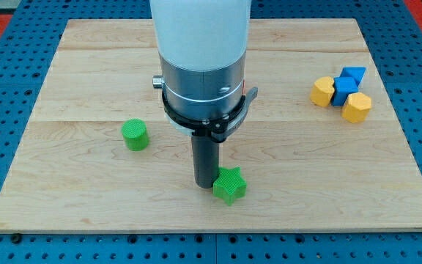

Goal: Push the green circle towards the green star

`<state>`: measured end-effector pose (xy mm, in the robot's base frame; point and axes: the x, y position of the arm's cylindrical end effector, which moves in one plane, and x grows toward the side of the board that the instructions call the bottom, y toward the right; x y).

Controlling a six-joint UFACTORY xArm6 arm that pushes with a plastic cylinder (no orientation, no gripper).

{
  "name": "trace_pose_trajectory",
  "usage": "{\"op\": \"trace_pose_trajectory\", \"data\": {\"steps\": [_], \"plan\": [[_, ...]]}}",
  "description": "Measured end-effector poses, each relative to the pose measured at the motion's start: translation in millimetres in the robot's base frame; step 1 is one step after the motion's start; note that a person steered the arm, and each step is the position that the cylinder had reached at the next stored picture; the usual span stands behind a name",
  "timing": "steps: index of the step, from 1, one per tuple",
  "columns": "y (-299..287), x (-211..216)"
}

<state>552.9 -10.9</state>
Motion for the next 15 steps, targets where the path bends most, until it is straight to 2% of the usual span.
{"op": "trace_pose_trajectory", "data": {"steps": [1,2,3,4,5,6,8,9,11,12,14,15], "plan": [[-49.7,0.0],[-125.7,-2.4],[-177.5,-38.7],[-165.9,-95.2],[-120.7,-105.1],[-106.0,-102.4],[-83.4,-51.5],[-81.6,-43.6],[-116.6,-23.5],[-102.6,-11.6],[-73.7,-11.6],[-89.0,-17.5]]}}
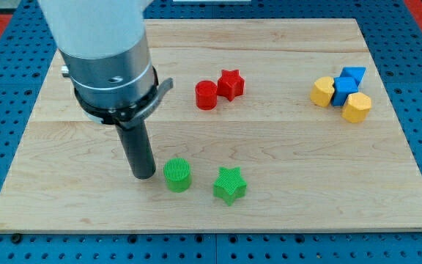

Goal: Push the green circle towards the green star

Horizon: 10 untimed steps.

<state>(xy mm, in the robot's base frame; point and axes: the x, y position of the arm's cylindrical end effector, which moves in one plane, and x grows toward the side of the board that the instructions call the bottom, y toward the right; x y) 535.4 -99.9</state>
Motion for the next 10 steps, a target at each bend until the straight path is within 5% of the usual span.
{"op": "trace_pose_trajectory", "data": {"steps": [4,10], "plan": [[37.4,-14.2],[42.5,46.2]]}}
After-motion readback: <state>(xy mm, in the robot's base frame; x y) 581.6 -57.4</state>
